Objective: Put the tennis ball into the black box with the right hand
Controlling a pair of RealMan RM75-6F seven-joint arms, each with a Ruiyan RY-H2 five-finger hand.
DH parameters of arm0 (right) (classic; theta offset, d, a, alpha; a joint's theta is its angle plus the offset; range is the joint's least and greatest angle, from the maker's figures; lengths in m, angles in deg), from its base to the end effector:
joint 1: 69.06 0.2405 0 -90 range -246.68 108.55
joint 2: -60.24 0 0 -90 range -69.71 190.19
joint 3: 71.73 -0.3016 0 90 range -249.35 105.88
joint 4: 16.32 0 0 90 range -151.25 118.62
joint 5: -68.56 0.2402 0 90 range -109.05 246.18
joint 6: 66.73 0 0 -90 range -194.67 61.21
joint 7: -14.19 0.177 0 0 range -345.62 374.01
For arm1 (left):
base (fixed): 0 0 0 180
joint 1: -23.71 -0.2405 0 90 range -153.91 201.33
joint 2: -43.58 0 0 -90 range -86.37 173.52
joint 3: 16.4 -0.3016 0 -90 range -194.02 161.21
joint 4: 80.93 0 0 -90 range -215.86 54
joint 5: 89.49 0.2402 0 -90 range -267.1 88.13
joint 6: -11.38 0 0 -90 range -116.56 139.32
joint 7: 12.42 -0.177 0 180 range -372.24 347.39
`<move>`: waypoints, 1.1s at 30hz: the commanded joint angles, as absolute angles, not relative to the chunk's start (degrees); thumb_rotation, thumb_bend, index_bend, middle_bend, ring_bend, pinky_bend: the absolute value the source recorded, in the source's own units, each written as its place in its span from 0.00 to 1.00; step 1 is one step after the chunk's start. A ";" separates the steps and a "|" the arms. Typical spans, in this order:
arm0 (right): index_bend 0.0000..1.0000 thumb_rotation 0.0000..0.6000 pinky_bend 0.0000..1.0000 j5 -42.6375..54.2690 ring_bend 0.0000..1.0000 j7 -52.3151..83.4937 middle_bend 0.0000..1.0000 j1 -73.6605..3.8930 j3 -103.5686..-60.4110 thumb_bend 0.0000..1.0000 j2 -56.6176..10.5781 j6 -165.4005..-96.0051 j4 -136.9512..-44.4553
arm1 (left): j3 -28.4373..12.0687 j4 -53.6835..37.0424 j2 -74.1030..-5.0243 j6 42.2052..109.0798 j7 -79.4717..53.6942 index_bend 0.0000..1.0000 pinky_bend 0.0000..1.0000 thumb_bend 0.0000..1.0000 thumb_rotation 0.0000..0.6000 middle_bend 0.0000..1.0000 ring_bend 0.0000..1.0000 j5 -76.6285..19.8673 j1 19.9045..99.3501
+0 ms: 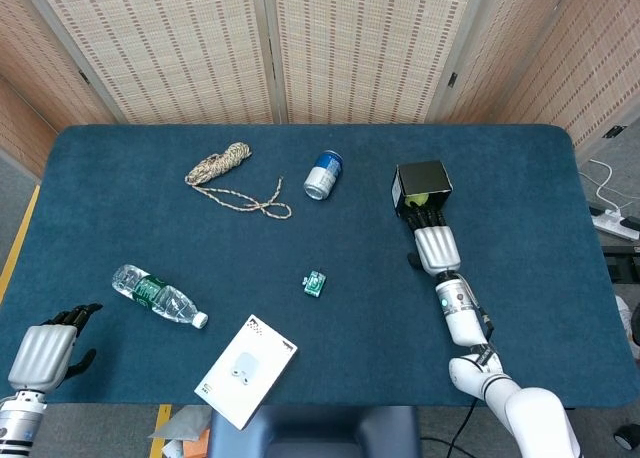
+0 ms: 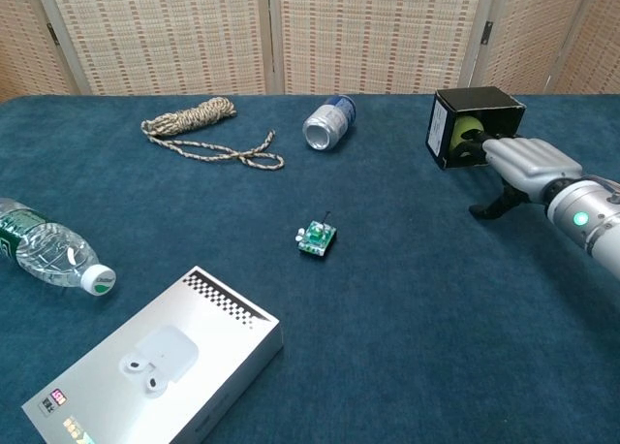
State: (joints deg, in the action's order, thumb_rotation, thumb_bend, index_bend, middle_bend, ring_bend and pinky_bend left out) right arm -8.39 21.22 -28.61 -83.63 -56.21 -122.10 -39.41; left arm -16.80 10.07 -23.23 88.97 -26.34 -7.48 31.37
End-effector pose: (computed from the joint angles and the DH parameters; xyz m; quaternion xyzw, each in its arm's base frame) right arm -0.2996 -0.4659 -0.1036 0.6689 -0.3660 0.3507 0.5437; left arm -0.3789 0.2217 0.1096 -0.6632 -0.3704 -0.2708 0.5914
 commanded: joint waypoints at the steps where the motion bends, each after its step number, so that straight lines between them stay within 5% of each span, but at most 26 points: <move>1: 0.19 1.00 0.03 -8.53 0.00 20.77 0.00 -28.86 -83.53 0.19 -55.78 -122.47 -40.29 | -16.84 10.11 -23.17 89.06 -26.21 0.27 0.56 0.33 1.00 0.39 0.37 -7.36 31.33; 25: 0.19 1.00 0.03 -7.10 0.00 20.63 0.05 -28.44 -85.24 0.20 -53.98 -122.63 -43.29 | -16.86 10.22 -23.08 89.06 -26.01 0.27 0.56 0.33 1.00 0.39 0.37 -7.19 31.35; 30: 0.21 1.00 0.06 -8.32 0.03 17.58 0.23 -31.87 -83.97 0.20 -50.29 -128.20 -53.05 | -16.97 10.37 -22.96 89.31 -25.44 0.27 0.56 0.33 1.00 0.39 0.37 -6.69 31.29; 33: 0.29 1.00 0.29 -9.10 0.17 12.78 0.37 -35.04 -83.28 0.21 -47.03 -134.03 -61.62 | -17.12 10.49 -22.86 89.47 -25.02 0.27 0.56 0.33 1.00 0.39 0.37 -6.16 31.28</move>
State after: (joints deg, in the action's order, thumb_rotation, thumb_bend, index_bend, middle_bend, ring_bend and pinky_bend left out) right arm -8.04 17.18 -31.68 -84.28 -50.50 -128.46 -54.13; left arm -17.08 10.46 -22.89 89.42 -25.09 -6.23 31.29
